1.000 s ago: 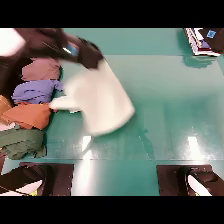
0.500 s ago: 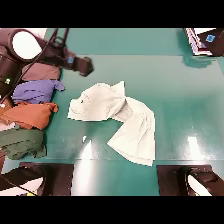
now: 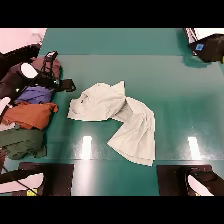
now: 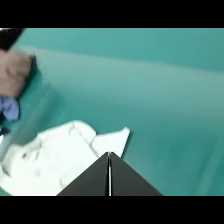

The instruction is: Fold the shirts.

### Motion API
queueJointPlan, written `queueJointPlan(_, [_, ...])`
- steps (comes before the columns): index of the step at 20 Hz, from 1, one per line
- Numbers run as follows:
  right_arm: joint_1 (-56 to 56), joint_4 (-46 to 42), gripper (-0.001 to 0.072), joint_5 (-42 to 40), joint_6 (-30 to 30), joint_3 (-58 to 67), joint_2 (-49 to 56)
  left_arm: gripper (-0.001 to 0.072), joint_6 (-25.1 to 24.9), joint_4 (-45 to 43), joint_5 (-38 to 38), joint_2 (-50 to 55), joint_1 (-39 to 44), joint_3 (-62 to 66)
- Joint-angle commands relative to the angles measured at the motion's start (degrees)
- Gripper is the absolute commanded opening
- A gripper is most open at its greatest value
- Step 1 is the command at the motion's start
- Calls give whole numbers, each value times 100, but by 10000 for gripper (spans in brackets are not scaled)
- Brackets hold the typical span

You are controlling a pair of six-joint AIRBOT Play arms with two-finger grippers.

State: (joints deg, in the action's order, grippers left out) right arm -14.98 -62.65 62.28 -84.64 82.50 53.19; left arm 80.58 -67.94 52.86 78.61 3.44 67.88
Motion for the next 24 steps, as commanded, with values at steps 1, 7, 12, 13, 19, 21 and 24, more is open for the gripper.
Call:
queueJointPlan(1, [-7,11,13,369,0,-4,297,610,-280,435,-205,748,-92,413])
queueJointPlan(7, [-7,13,13,413,-2,-4,634,609,-1010,1467,66,1956,-79,1231])
queueJointPlan(12, [-7,15,13,385,-48,-4,896,608,-1353,1440,133,2201,372,1231])
queueJointPlan(13, [-7,13,14,389,-85,-4,920,608,-1357,1438,216,2227,442,1231])
queueJointPlan(19, [0,-310,13,820,-114,-4,925,23,-1349,1397,428,2212,348,1517])
queueJointPlan(21, [0,-824,14,1333,-356,-46,925,22,-1239,1397,717,2181,201,2009])
queueJointPlan(24, [0,-1261,14,1974,-662,-686,922,22,-1091,1397,817,1980,-90,2712])
